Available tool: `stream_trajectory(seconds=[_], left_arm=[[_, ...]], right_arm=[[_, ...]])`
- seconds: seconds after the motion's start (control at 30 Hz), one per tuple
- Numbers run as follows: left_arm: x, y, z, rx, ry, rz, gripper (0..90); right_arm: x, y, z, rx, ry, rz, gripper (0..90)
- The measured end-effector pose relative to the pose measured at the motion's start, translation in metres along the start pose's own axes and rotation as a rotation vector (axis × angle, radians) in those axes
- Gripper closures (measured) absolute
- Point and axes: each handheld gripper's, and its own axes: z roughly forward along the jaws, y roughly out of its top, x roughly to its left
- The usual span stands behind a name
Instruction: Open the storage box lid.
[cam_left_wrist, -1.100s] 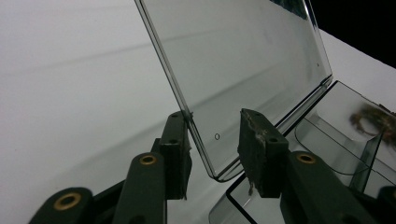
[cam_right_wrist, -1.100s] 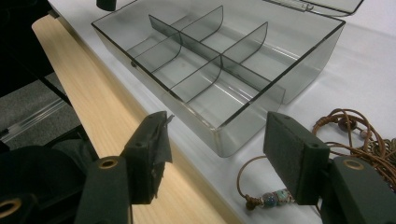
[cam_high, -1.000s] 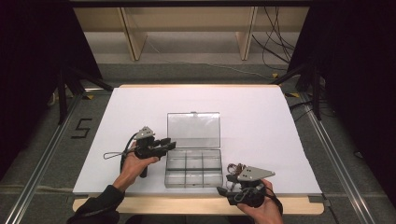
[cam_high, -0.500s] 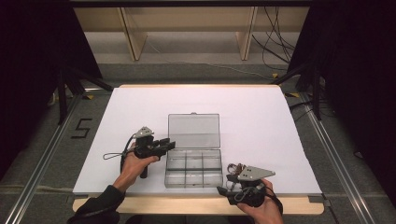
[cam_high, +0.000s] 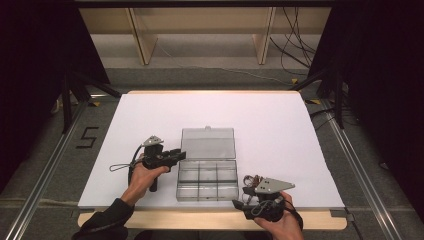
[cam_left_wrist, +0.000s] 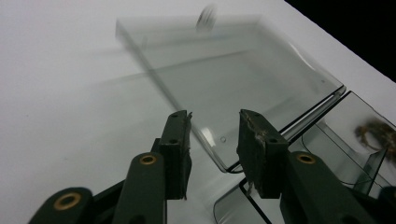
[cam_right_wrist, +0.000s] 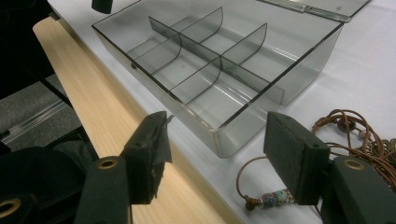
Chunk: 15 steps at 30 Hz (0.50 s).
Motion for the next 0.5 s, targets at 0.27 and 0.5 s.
stream_trajectory(seconds=[0.27, 0.5], left_arm=[[-0.003, 0.003, -0.003, 0.005, 0.014, 0.005, 58.8], [-0.006, 0.006, -0.011, -0.005, 0.012, 0.000, 56.8]], right_arm=[[-0.002, 0.001, -0.002, -0.013, 0.018, -0.010, 40.7], [-0.002, -0.001, -0.007, -0.016, 0.007, 0.029, 40.6]])
